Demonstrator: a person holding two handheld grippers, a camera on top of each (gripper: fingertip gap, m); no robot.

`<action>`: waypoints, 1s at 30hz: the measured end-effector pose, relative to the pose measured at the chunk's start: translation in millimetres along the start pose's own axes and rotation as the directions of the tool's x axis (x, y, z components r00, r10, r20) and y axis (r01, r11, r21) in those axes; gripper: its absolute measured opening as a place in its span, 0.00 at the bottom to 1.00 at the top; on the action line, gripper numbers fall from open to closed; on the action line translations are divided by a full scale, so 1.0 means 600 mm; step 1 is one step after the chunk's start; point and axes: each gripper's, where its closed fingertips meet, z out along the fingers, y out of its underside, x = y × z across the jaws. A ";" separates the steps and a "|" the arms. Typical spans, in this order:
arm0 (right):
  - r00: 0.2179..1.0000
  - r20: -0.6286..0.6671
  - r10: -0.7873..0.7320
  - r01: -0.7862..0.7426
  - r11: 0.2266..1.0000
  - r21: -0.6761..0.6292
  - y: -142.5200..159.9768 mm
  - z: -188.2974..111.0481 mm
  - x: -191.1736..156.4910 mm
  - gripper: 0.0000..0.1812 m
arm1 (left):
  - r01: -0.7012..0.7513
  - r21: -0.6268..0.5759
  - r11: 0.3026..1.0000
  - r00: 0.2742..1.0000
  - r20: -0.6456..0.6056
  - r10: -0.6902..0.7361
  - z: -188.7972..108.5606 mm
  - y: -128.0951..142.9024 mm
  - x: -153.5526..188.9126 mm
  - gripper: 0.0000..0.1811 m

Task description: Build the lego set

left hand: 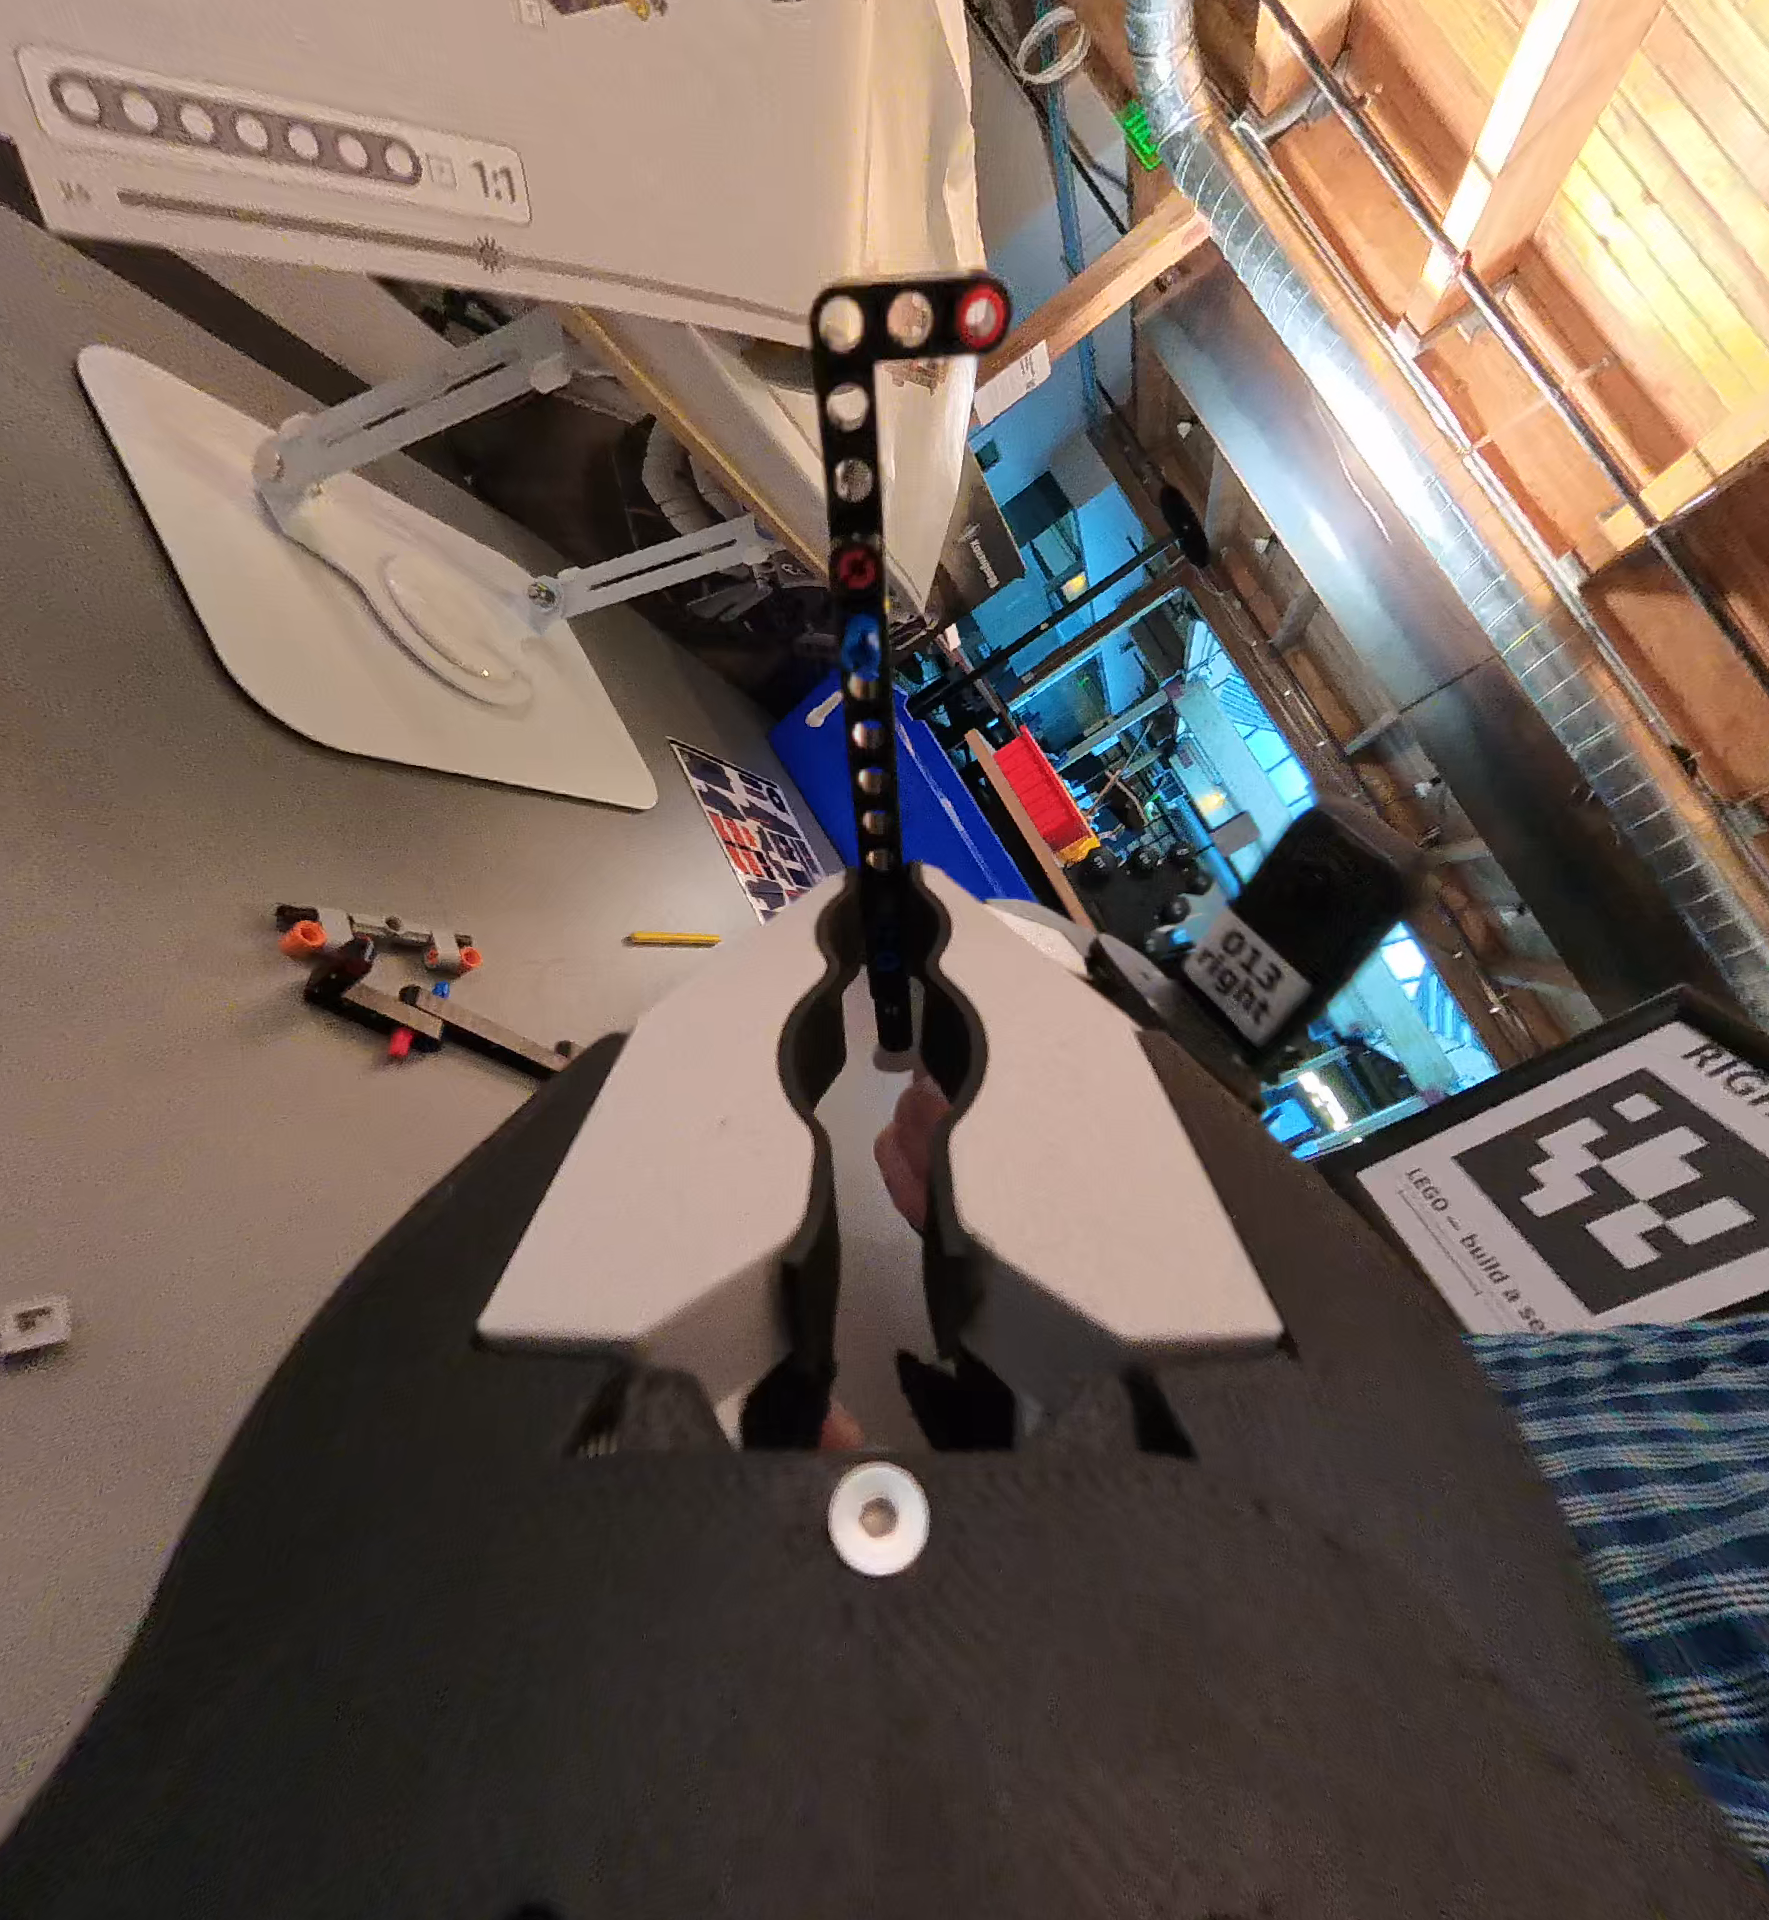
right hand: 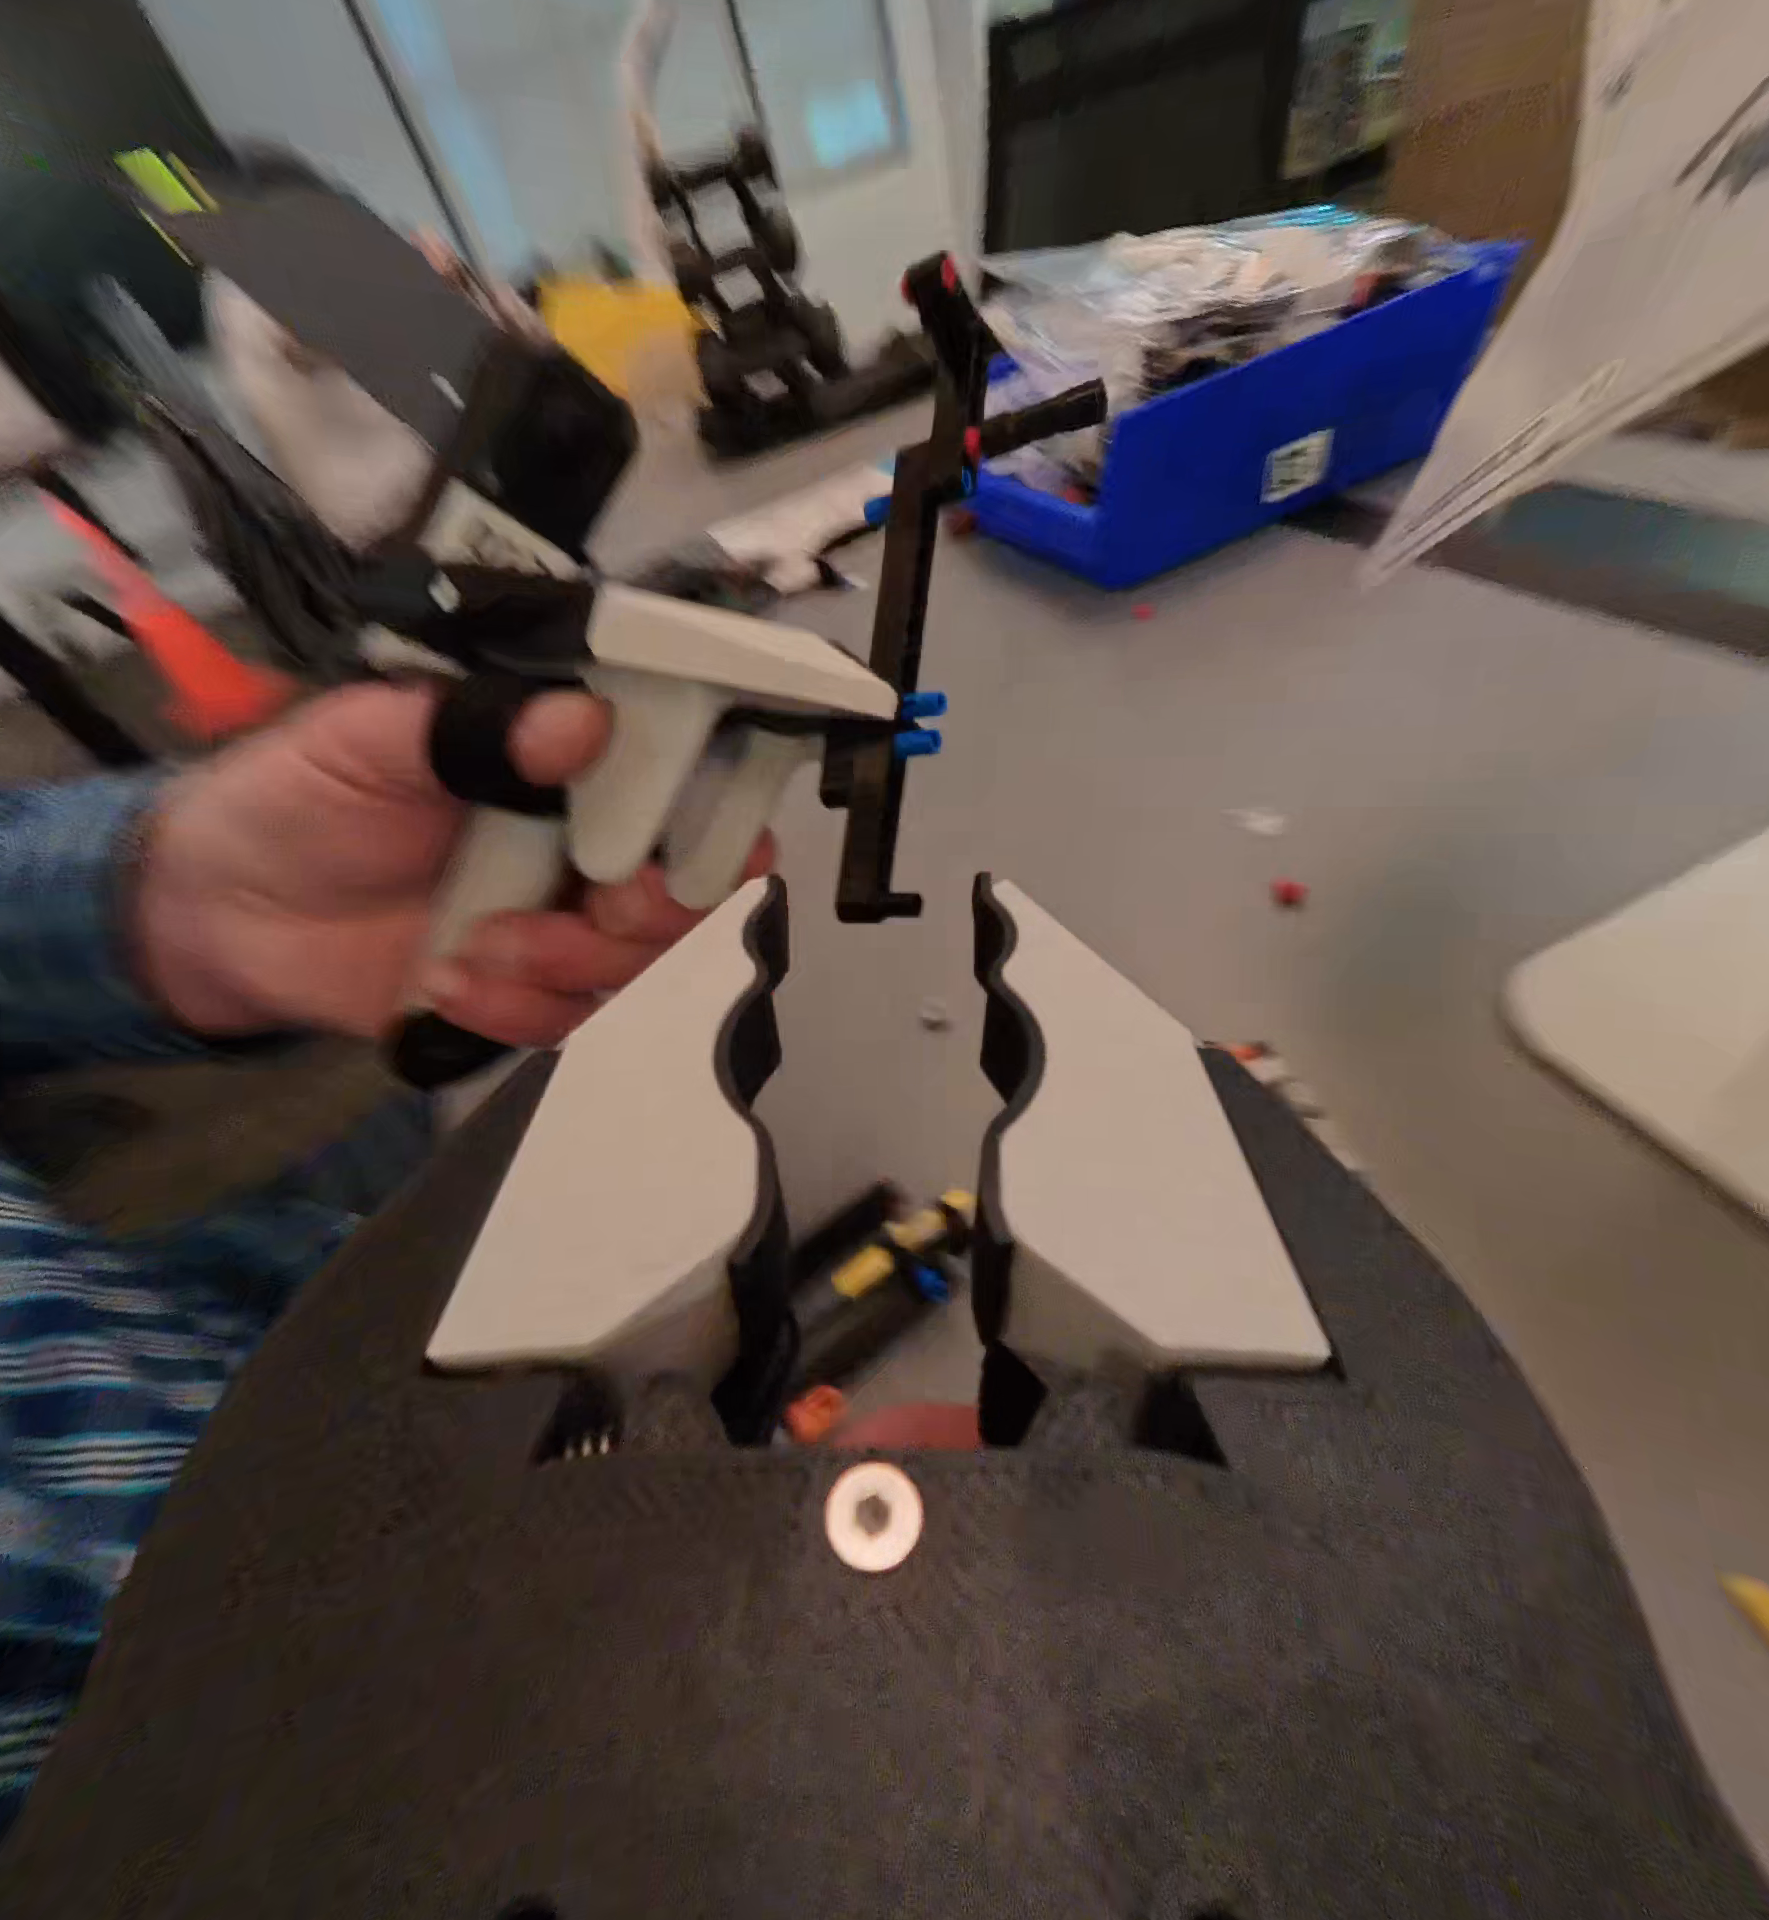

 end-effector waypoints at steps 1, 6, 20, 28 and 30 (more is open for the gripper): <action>0.993 -0.065 -0.102 0.099 0.994 -0.046 0.007 0.002 0.005 0.18 | 0.024 0.007 1.000 1.000 -0.004 -0.024 0.001 0.001 0.002 0.03; 0.927 -0.173 -0.332 0.311 0.940 -0.138 0.020 0.008 0.005 0.08 | 0.067 0.023 0.997 0.998 0.008 -0.067 0.001 0.006 0.000 0.03; 0.966 -0.118 -0.230 0.220 0.971 -0.092 0.019 0.008 0.000 0.12 | 0.043 0.011 0.999 0.999 0.025 -0.043 0.003 0.010 -0.003 0.03; 0.930 -0.148 -0.336 0.319 0.940 -0.123 0.016 0.004 -0.003 0.08 | 0.051 0.011 0.999 0.999 0.009 -0.051 0.003 0.011 0.002 0.03; 0.940 -0.140 -0.311 0.297 0.948 -0.111 0.015 0.004 -0.004 0.08 | 0.052 0.013 0.999 0.999 0.006 -0.052 0.003 0.010 0.002 0.03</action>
